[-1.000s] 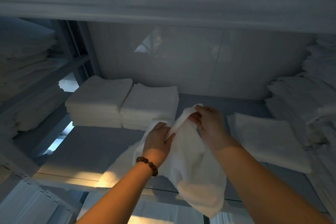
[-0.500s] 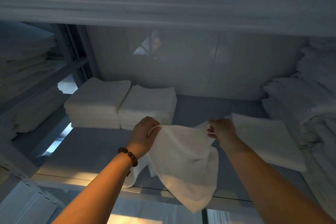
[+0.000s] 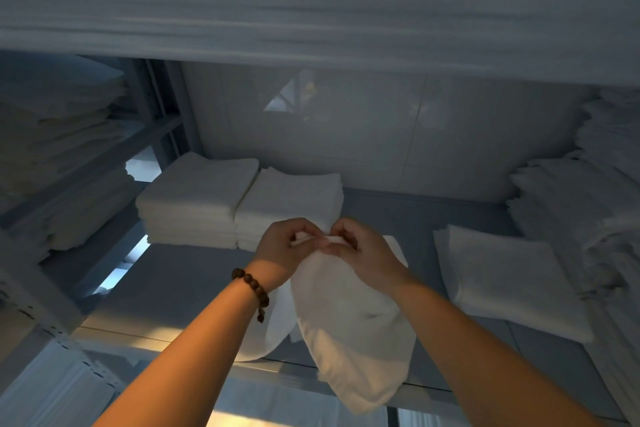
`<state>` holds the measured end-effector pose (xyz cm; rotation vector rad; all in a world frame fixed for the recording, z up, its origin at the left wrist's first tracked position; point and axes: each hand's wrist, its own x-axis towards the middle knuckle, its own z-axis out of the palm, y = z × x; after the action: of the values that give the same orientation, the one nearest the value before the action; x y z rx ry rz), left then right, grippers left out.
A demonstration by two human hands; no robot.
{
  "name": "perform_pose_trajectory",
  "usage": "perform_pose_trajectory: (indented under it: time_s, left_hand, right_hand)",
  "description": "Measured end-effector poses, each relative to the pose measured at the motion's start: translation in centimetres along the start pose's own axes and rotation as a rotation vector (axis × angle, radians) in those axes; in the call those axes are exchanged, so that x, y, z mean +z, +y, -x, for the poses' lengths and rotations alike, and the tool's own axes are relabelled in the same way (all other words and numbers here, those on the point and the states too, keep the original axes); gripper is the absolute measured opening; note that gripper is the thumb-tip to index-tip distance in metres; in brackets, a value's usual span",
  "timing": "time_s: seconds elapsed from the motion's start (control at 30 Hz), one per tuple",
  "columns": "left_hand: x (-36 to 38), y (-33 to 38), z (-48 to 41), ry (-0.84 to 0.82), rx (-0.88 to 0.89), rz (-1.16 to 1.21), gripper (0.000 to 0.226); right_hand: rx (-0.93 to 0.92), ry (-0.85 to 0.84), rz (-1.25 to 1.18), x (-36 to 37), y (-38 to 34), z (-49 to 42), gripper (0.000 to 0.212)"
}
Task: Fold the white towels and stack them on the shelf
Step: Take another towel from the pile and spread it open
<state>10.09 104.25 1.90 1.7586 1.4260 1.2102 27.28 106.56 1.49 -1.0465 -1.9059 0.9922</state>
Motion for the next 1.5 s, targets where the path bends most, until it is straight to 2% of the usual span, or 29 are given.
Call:
perform_pose_trajectory:
  time_s: [0.13,0.27,0.47,0.53,0.67,0.73,0.83,0.93,1.07,1.2,1.5]
  left_hand:
    - [-0.7,-0.5,0.8,-0.012,-0.052,0.015,0.009]
    - [-1.0,-0.2,1.0,0.063,-0.064,0.034,0.008]
    - [-1.4,2.4,0.7,-0.012,0.028,-0.065,0.012]
    - [-1.4,3.0,0.6,0.018,0.052,-0.072,0.010]
    - [-0.4,3.6,1.6,0.131,-0.103,0.088,0.006]
    - [-0.2,3.9,2.2,0.139,-0.125,0.102,0.008]
    - [-0.4,5.1,2.9,0.139,-0.007,-0.023,0.007]
    - [-0.7,6.3,3.6,0.152,0.088,-0.109,0.012]
    - [-1.2,6.7,4.8,0.131,0.094,-0.132,0.017]
    - [-1.6,7.1,5.8,0.098,0.147,-0.187,0.016]
    - [-6.5,9.5,8.4,0.179,0.405,-0.199,0.014]
  right_hand:
    - [0.060,0.123,-0.094,0.3,0.1,0.0,0.025]
    - [0.131,0.100,-0.154,0.4,-0.2,0.4,0.028]
    - [0.020,-0.030,-0.110,-1.2,-2.2,0.1,0.014]
    - [-0.002,-0.022,-0.082,-1.8,-2.9,-0.1,0.014]
    - [-0.049,0.088,-0.134,-2.5,-3.7,0.1,0.020]
    - [-0.071,0.060,-0.120,-2.6,-3.9,0.7,0.018]
    - [-0.088,-0.045,-0.092,-2.6,-4.4,1.2,0.017]
    - [-0.074,-0.057,-0.103,-2.5,-5.6,1.4,0.023]
    - [-0.127,0.026,-0.129,-2.0,-7.1,2.3,0.025]
    - [-0.178,0.117,-0.003,-2.0,-9.0,3.9,0.019]
    - [-0.286,0.328,0.208,-0.5,-17.4,6.8,0.014]
